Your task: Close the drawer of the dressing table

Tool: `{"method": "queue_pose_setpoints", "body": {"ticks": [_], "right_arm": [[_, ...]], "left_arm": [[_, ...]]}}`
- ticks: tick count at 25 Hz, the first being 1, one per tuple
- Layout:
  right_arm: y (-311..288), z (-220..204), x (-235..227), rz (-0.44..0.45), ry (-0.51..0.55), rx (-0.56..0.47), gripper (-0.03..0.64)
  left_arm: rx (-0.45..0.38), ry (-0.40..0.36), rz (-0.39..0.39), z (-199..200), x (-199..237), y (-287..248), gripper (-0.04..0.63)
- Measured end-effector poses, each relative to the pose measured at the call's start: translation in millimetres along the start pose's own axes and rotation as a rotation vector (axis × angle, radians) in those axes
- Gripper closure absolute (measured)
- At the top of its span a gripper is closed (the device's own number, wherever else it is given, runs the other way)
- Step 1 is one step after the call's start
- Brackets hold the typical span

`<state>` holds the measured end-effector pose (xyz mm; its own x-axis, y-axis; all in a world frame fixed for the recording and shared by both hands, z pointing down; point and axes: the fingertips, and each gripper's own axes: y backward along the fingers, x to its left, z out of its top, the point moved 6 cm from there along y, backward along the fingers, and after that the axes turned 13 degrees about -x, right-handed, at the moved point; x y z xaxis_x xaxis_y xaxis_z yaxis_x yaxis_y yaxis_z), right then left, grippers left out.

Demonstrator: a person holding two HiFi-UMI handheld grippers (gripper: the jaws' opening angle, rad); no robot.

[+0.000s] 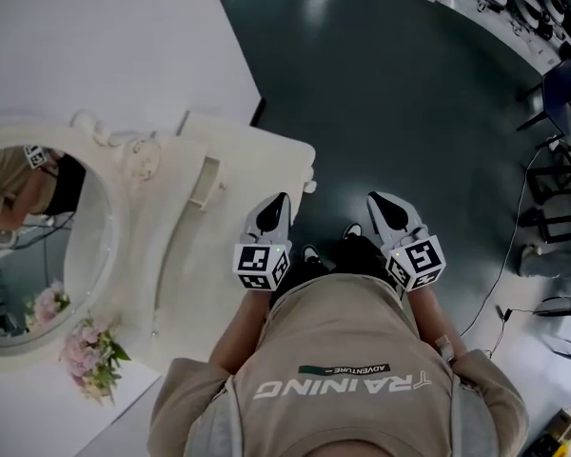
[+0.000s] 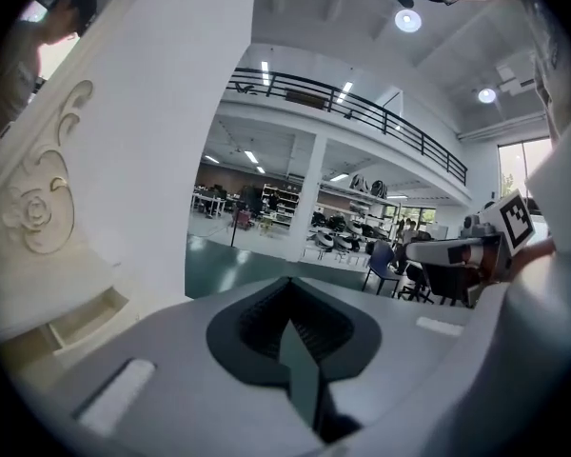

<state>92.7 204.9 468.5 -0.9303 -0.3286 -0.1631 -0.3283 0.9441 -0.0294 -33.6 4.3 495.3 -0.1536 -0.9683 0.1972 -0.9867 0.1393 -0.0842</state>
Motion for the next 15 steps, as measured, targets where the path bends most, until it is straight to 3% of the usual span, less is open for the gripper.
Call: {"method": "queue_pose_setpoints", "body": {"ticks": [7, 15], "right_arm": [[-64, -4, -22, 0.144, -0.024, 0.023, 0.615], [-167, 9, -54, 0.438, 0.061, 0.019, 0.615]], "left_arm": [[-0.013, -0.008, 0.112, 12, 19, -21, 0.578], [-0.029, 0.001, 0.322, 36, 50, -64, 0.578]]}}
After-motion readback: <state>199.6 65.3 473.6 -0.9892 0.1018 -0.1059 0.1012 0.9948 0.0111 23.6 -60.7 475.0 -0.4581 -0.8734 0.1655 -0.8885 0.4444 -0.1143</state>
